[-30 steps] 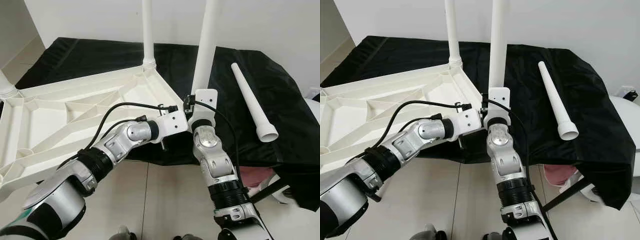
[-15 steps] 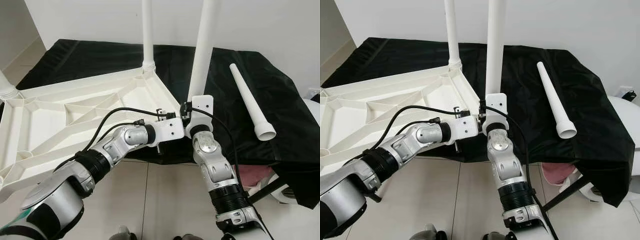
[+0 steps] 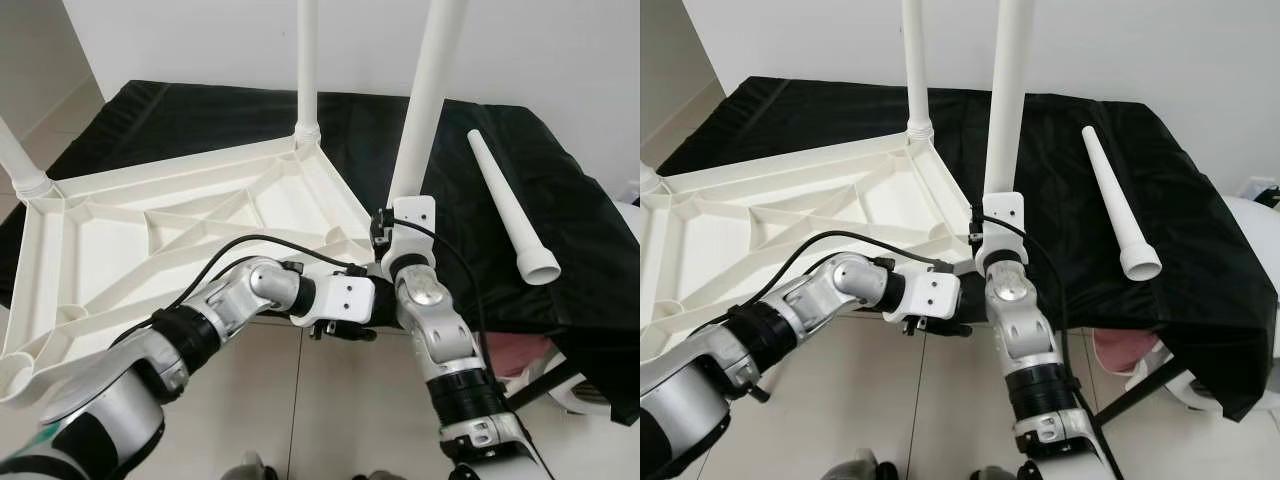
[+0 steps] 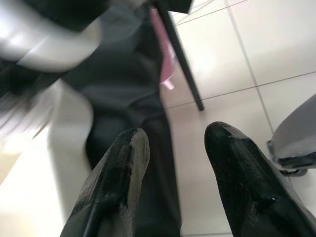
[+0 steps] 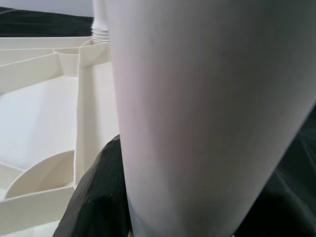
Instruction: Building children table
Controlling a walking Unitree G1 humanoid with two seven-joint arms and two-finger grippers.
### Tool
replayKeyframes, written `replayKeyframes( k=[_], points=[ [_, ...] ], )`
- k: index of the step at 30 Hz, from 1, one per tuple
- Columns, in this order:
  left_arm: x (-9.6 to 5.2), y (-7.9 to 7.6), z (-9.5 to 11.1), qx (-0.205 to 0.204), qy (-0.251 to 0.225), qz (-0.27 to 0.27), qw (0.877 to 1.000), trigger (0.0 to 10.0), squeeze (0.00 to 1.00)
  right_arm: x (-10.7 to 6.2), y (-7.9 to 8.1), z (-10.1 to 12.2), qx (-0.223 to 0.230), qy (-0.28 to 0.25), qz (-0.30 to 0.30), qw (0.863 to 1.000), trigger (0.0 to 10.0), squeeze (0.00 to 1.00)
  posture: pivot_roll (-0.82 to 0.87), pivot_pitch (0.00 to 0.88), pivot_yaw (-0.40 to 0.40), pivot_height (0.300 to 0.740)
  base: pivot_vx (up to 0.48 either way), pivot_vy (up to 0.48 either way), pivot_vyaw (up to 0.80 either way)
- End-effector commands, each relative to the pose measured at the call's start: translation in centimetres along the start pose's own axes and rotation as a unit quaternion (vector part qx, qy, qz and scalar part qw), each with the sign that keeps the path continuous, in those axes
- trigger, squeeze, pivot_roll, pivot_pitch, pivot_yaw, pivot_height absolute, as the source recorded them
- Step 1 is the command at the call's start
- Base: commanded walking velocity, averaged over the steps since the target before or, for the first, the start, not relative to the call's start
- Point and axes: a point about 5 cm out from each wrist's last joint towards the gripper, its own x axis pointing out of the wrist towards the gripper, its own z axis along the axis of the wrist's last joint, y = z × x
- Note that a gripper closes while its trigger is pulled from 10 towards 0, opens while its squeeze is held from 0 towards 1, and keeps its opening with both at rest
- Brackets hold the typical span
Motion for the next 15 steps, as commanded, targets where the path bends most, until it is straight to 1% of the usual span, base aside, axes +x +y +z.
replayKeyframes(
  k=[1, 15],
  points=[
    [0.52, -0.14, 0.31, 0.005, -0.003, -0.012, 1.000, 10.0, 0.00, 0.01, 0.07, -0.52, -0.045, 0.012, -0.010, 0.999, 10.0, 0.00, 0.00, 0.133, 0.006, 0.740, 0.000, 0.000, 0.00],
    [0.52, -0.14, 0.31, 0.005, -0.003, -0.012, 1.000, 10.0, 0.00, 0.01, 0.07, -0.52, -0.045, 0.012, -0.010, 0.999, 10.0, 0.00, 0.00, 0.133, 0.006, 0.740, 0.000, 0.000, 0.00]
  ],
)
